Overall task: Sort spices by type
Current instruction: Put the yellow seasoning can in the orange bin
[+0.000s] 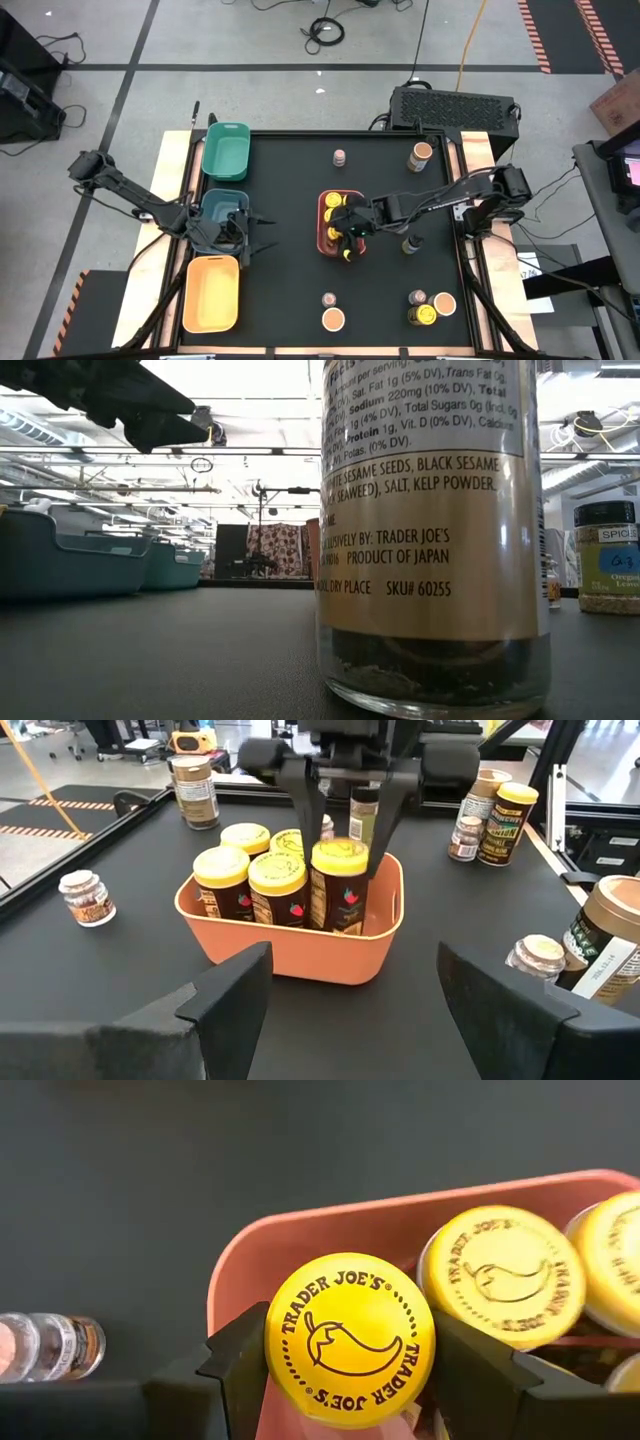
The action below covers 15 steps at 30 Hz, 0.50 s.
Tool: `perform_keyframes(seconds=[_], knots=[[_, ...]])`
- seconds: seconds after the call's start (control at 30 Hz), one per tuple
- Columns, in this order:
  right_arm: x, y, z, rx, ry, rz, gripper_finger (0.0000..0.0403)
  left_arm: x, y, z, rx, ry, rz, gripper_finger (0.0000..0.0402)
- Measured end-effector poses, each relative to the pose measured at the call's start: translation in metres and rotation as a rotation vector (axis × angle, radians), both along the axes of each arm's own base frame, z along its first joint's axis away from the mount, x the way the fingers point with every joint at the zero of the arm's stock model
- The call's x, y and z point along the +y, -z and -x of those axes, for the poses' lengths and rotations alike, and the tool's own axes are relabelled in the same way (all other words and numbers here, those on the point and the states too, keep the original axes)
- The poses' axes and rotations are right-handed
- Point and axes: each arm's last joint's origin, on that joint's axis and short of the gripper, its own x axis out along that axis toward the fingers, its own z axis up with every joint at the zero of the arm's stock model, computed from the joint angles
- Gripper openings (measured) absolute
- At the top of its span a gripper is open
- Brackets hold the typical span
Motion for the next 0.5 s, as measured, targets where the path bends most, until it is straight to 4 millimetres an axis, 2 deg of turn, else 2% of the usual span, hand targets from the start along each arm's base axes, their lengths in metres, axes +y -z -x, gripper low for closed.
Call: perform_keyframes(seconds=[0.23,0.5], knots=[[-0.0006,0.0057,-0.0026,0.014,0.002,0.002,0.0222,0.0001,0.0004,0.0001,0.004,0.0,-0.002,0.0286],[-0.0005,0.0042,-0.0042,-0.008,0.0,0.002,0.0254,0.0001,0.0004,0.0002,0.004,0.0,-0.002,0.0286]])
